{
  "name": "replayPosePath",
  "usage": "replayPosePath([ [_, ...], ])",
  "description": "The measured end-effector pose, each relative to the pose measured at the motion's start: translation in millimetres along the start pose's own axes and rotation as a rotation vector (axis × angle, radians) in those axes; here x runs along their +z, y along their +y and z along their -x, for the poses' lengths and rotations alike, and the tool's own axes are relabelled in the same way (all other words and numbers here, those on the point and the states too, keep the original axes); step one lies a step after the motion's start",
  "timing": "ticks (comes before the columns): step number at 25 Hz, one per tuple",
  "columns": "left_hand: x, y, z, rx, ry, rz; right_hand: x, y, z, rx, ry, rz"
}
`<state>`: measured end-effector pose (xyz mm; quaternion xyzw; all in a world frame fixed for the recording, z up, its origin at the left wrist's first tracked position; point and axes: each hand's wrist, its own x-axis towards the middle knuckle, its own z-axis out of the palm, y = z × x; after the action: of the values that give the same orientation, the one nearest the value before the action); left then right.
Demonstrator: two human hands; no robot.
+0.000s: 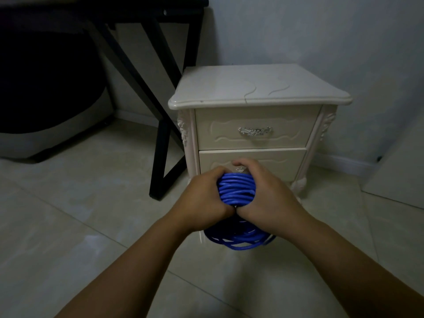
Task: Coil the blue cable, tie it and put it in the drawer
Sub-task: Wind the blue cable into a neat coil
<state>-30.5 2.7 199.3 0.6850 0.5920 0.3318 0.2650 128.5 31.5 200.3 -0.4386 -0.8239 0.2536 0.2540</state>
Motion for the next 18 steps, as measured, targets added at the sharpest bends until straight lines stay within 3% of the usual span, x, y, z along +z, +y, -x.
replayPosePath([
  [7, -8.3, -2.4, -1.6, -0.248, 0.180, 0.509, -9.4, 3.4, 2.3, 0.083, 0.081, -0.543],
  [12, -4.9, -6.8, -2.7, -0.327, 0.250, 0.851, 3.2, 2.5, 6.4, 0.176, 0.221, -0.679],
  [15, 6.3, -6.3, -2.8, -0.337, 0.322, 1.070, 18.0, 8.8, 0.4, 0.322, 0.310, -0.931],
  [18, 21.5, -6.4, 3.4, -0.342, 0.312, 1.180, 24.3, 17.9, -3.5, 0.425, 0.284, -1.090],
])
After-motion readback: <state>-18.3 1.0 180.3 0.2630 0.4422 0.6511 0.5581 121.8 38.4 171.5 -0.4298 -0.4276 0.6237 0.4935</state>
